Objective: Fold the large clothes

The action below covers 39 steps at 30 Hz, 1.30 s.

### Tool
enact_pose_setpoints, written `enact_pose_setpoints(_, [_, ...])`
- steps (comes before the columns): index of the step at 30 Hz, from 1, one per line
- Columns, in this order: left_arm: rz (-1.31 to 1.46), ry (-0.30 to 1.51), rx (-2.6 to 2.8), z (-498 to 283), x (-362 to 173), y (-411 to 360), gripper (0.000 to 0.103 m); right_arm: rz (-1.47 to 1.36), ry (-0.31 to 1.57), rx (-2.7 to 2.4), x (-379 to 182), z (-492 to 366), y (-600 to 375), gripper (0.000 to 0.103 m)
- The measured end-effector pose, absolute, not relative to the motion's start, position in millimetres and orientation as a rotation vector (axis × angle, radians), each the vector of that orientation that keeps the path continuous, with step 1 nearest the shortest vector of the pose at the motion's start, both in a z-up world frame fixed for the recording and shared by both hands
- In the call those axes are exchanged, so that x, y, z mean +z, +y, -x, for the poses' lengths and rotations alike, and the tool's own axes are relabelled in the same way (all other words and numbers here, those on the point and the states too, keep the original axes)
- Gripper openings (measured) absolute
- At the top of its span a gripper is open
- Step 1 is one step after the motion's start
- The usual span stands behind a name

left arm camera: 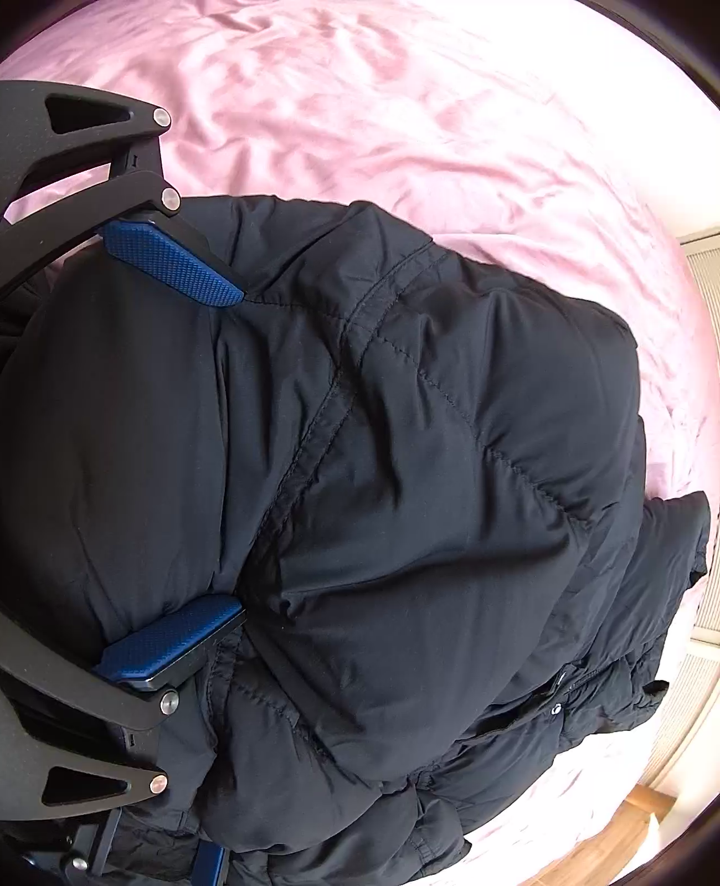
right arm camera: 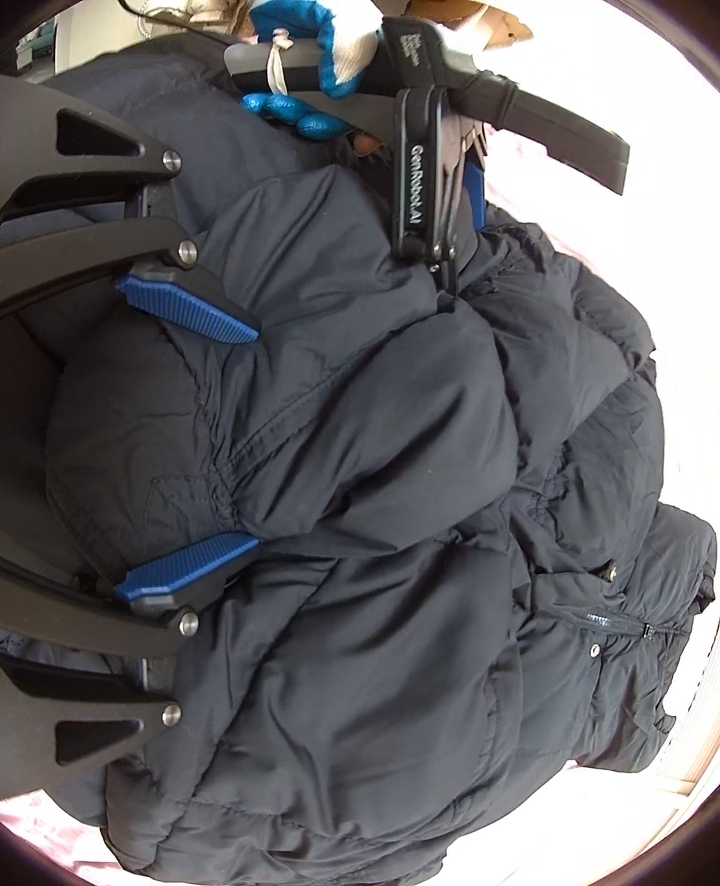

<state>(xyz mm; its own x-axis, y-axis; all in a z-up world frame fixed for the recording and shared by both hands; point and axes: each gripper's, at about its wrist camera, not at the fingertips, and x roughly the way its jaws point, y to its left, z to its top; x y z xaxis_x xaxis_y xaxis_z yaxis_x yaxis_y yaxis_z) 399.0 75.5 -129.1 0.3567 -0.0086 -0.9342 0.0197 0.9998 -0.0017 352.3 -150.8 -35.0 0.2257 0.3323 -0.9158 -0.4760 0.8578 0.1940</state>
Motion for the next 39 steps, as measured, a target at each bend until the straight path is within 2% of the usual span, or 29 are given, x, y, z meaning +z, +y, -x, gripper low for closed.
enact_pose_setpoints(7, [0.04,1.077,-0.062,-430,-58,91,0.101,0.004,1.143,0.573,12,-384,-207,0.071])
enact_pose_setpoints(14, [0.157,1.035,-0.159,-560,-29,96,0.101,-0.022,1.011,0.401,50,-491,-283,0.071])
enact_pose_setpoints(18, [0.177,1.029,-0.228,-646,-35,79,0.101,-0.093,0.945,0.352,52,-570,-307,0.071])
enact_pose_setpoints(24, [0.279,1.075,-0.269,-742,-68,57,0.101,-0.228,0.913,0.312,24,-676,-325,0.072])
enact_pose_setpoints(35, [0.352,1.128,-0.245,-785,-111,45,0.101,-0.388,0.894,0.231,-10,-772,-324,0.074])
enact_pose_setpoints(36, [0.348,1.137,-0.238,-786,-114,43,0.099,-0.392,0.904,0.219,-13,-777,-323,0.074])
enact_pose_setpoints(37, [0.35,1.145,-0.235,-787,-117,40,0.092,-0.393,0.908,0.217,-13,-779,-323,0.074])
enact_pose_setpoints(38, [0.357,1.154,-0.243,-788,-119,39,0.075,-0.395,0.919,0.215,-15,-783,-321,0.074])
enact_pose_setpoints(39, [0.359,1.167,-0.251,-789,-120,37,0.062,-0.392,0.937,0.207,-17,-786,-320,0.073])
